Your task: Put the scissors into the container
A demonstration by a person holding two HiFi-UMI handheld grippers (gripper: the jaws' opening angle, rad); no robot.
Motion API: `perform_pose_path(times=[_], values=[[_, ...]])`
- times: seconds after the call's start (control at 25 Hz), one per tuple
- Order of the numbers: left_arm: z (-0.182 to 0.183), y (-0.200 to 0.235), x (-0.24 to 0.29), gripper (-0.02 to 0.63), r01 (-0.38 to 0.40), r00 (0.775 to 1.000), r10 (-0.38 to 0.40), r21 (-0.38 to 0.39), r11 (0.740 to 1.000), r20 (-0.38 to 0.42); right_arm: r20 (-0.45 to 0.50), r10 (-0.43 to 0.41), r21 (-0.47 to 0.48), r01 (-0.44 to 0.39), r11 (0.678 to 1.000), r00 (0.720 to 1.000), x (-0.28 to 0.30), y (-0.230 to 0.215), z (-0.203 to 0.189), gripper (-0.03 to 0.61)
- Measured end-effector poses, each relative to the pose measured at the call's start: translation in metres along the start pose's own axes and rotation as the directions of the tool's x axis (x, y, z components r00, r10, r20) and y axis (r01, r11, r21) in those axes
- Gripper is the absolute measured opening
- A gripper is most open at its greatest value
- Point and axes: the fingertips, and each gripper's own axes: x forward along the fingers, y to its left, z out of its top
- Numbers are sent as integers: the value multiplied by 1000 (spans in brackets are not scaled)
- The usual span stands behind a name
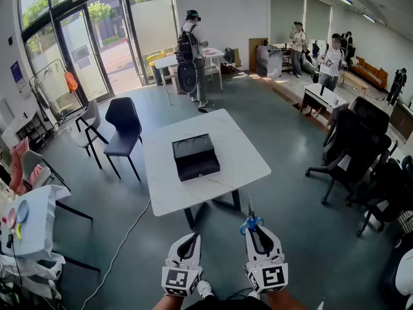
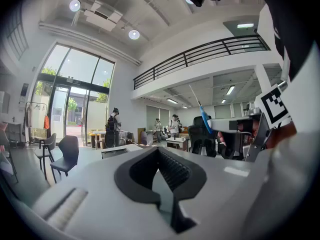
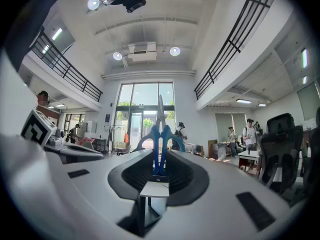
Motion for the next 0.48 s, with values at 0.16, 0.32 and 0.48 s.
perform_pose_path(times=[0.16,0.32,0.48], values=[[2,10,-3,8,5,1000,-5,0,1000,4,9,0,6,0,1000,1000,7,6,1,80],[-3,19,-2,8,20,1000,-20,7,1000,4,15,-19,26,18,999,1000,16,12,-5,80],[-8,25,-2,8,36,999,-36,22,999,4,4,-21,4,21,1000,1000,22,20,-10,80]])
